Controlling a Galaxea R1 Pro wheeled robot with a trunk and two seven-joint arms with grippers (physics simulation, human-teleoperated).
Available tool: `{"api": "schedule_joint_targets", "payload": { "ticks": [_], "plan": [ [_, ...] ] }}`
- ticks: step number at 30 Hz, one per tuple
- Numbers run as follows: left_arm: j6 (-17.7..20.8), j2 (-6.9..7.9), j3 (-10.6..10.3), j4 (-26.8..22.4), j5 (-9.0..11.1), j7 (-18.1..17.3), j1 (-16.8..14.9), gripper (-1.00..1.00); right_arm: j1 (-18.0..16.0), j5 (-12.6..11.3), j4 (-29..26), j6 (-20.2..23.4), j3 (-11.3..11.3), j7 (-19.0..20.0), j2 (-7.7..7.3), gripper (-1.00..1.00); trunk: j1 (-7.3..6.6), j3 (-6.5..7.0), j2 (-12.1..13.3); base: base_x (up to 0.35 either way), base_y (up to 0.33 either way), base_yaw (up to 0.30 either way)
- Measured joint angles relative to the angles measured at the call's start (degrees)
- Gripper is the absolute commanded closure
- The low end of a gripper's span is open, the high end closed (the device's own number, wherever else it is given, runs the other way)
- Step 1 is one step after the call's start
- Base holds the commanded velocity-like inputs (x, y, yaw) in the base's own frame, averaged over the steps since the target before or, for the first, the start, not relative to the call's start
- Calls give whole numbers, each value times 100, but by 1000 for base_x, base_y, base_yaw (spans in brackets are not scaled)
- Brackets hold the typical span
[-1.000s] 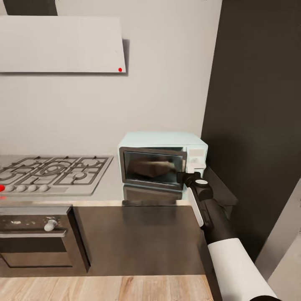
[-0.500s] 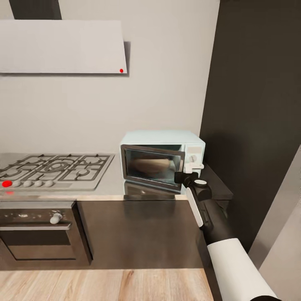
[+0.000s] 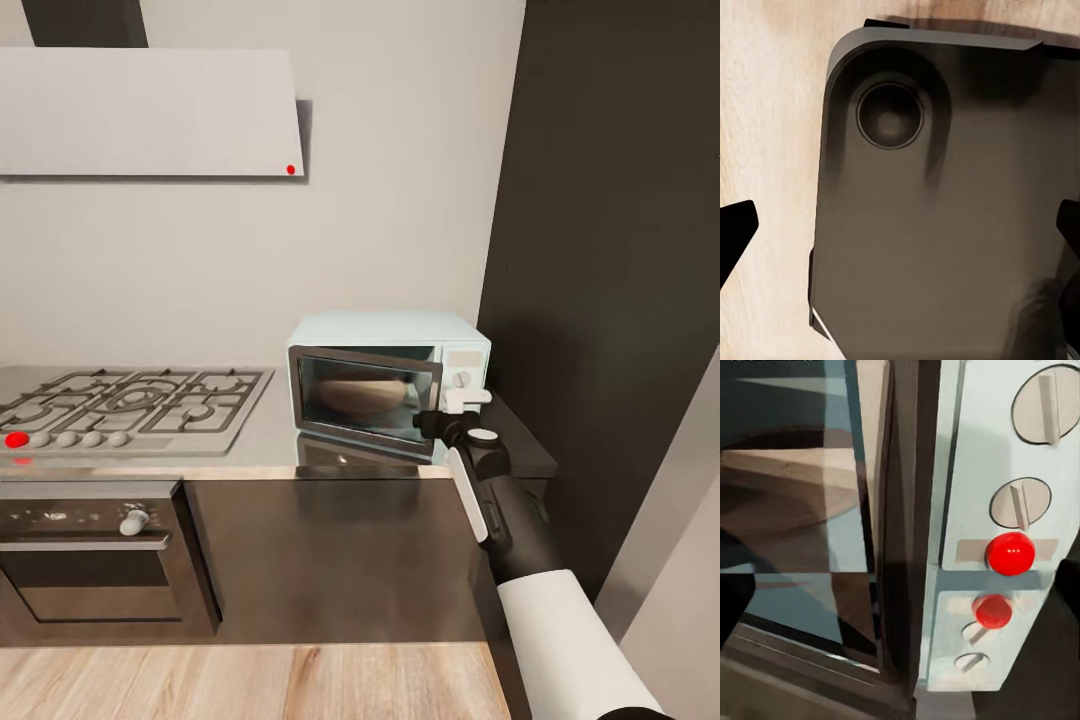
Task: In the kitchen, take the popcorn bag from the countertop, put it into the microwave, and heat it until the popcorn is cooked so the cooked popcorn ends up inside the bag.
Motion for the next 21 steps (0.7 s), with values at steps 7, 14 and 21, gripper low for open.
{"api": "schedule_joint_targets", "payload": {
  "ticks": [7,14,21],
  "plan": [
    [0,0,0,0,-3,0,1,-100,9,-46,-159,399,8,34,0,-100,0,0,0,0,0,0],
    [0,0,0,0,0,0,2,-100,77,-91,-272,570,15,134,-237,-100,0,0,0,0,0,0],
    [1,0,1,-2,1,0,2,-100,493,-47,-243,1212,10,961,-1093,-100,0,0,0,0,0,0]
  ]
}}
